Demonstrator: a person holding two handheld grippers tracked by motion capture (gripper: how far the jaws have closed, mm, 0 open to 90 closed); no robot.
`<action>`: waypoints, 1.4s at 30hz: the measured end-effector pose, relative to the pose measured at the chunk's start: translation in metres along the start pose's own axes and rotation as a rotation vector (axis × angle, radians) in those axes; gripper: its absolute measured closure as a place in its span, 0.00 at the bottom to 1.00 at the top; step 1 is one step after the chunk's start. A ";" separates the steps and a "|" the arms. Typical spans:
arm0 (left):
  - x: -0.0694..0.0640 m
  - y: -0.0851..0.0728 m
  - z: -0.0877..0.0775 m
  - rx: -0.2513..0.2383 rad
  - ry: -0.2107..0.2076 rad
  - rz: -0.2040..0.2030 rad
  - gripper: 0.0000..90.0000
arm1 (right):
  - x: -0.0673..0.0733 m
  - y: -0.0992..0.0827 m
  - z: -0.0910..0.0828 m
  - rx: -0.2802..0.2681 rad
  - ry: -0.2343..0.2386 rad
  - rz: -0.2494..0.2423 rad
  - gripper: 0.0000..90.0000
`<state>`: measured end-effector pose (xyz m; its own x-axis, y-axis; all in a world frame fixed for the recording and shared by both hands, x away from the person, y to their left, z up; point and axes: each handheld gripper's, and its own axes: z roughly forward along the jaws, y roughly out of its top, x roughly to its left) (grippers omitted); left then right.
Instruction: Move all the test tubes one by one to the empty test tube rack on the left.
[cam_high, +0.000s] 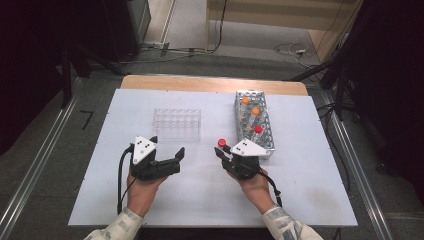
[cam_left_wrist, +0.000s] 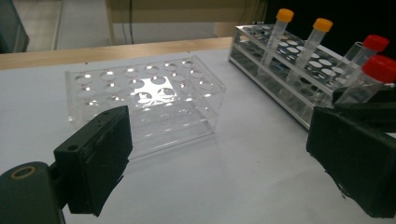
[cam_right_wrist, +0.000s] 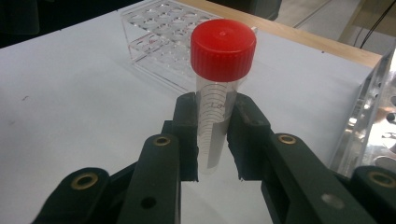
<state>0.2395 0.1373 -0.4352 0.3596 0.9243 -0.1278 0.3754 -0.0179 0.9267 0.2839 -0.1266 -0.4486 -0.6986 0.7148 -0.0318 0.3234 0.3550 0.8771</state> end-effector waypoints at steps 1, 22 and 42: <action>-0.001 0.001 0.000 0.003 -0.008 0.005 0.09 | 0.000 0.000 0.001 0.002 0.002 -0.006 0.79; -0.041 0.015 0.015 -0.001 -0.219 0.075 0.39 | 0.020 0.004 0.015 0.014 0.046 -0.044 0.79; -0.053 0.013 0.030 0.028 -0.240 0.139 0.75 | 0.033 0.003 0.016 0.017 0.073 -0.073 0.79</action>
<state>0.2510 0.0771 -0.4272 0.5998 0.7958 -0.0835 0.3310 -0.1518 0.9313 0.2722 -0.0923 -0.4548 -0.7649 0.6414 -0.0594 0.2804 0.4146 0.8657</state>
